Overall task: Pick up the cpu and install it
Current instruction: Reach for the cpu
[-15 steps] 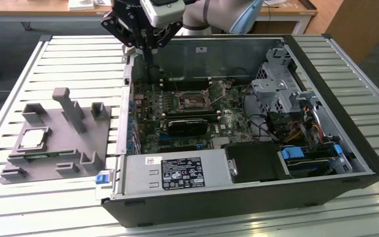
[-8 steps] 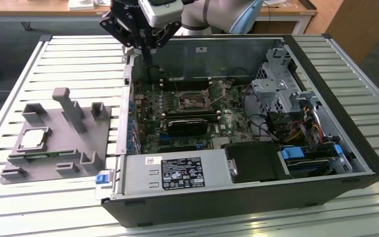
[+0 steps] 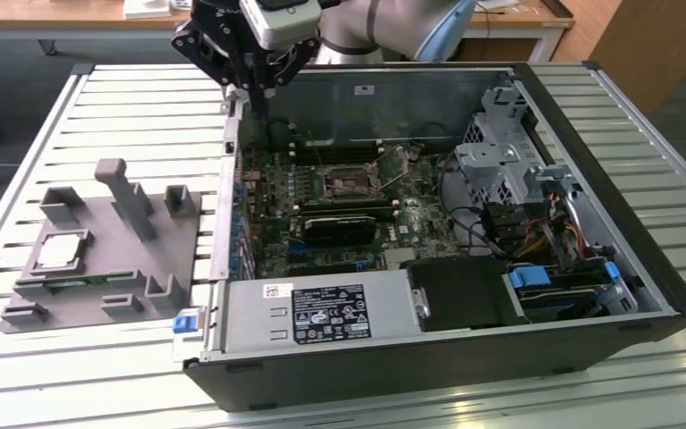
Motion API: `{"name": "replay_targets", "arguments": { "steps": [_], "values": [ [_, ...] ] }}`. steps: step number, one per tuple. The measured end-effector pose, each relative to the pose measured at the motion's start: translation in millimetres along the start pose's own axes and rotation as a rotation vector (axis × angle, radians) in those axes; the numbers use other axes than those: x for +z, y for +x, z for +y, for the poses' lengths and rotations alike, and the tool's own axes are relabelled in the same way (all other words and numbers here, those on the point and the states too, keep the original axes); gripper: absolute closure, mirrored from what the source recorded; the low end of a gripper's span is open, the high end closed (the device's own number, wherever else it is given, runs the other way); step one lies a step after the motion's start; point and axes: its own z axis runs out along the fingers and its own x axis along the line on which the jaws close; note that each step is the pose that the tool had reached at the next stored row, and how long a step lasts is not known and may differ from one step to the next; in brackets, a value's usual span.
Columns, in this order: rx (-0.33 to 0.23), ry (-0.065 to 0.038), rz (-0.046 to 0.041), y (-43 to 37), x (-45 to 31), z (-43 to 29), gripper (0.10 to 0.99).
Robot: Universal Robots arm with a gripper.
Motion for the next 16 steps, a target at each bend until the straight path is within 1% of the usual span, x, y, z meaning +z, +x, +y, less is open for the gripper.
{"name": "replay_targets", "arguments": {
  "steps": [8, 16],
  "values": [
    [0.0, 0.0, 0.0, 10.2, -0.3, -0.8, 0.98],
    [0.0, 0.0, 0.0, 18.1, -0.5, -1.4, 0.98]
  ]
}}
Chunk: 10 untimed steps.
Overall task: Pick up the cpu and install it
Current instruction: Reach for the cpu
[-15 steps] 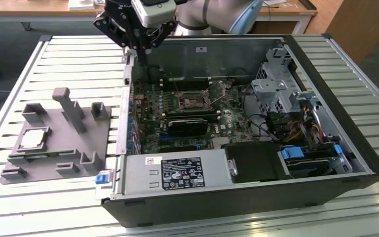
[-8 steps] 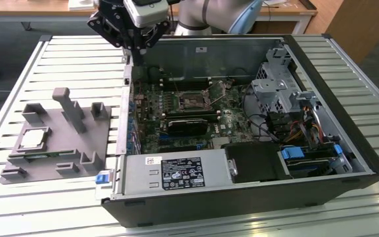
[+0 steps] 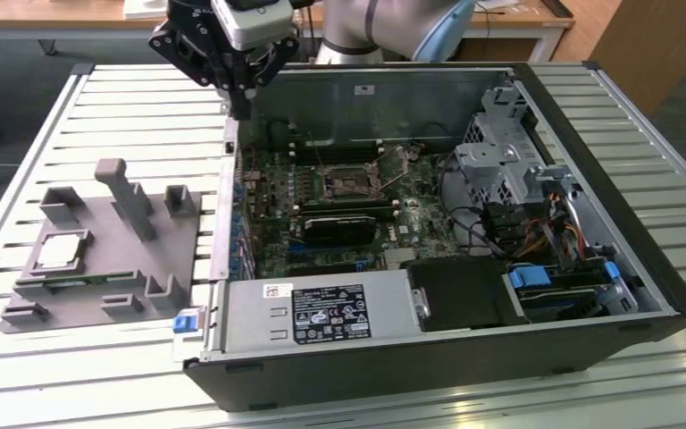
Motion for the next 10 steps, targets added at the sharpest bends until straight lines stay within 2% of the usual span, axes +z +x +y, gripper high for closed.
{"name": "replay_targets", "arguments": {
  "steps": [10],
  "values": [
    [0.0, 0.0, 0.0, 8.5, -0.2, -0.6, 0.98]
  ]
}}
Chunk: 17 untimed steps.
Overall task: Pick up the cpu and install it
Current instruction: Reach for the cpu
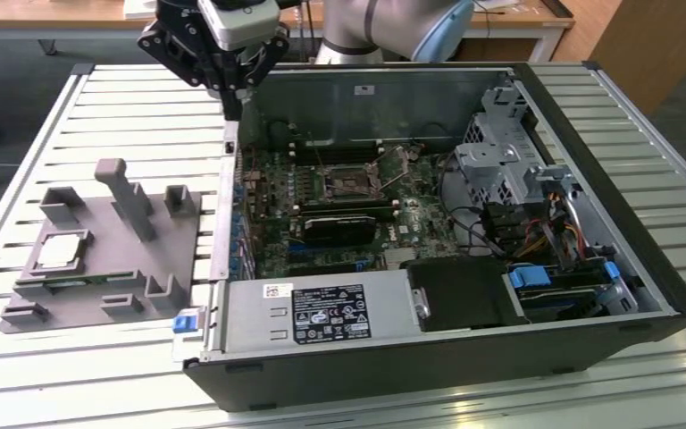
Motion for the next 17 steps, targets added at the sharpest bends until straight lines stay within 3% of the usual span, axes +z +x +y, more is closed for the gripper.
{"name": "replay_targets", "arguments": {
  "steps": [17],
  "values": [
    [0.0, 0.0, 0.0, 15.6, -0.4, -1.2, 0.98]
  ]
}}
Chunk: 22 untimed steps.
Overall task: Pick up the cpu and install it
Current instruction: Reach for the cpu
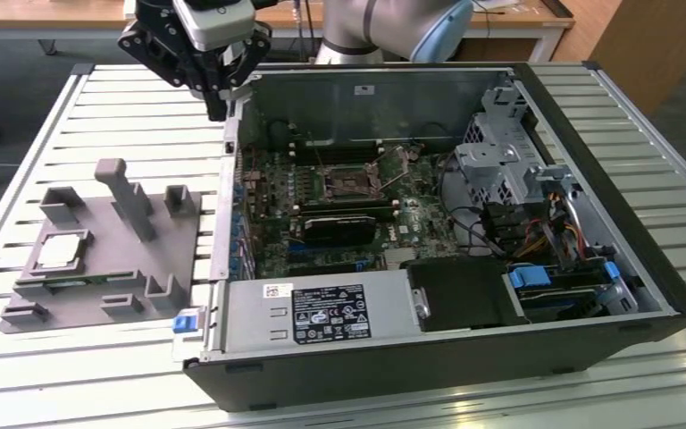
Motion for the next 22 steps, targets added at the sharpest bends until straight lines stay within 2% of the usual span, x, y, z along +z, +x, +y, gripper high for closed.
{"name": "replay_targets", "arguments": {
  "steps": [22],
  "values": [
    [0.0, 0.0, 0.0, 18.9, -0.5, -1.4, 0.98]
  ]
}}
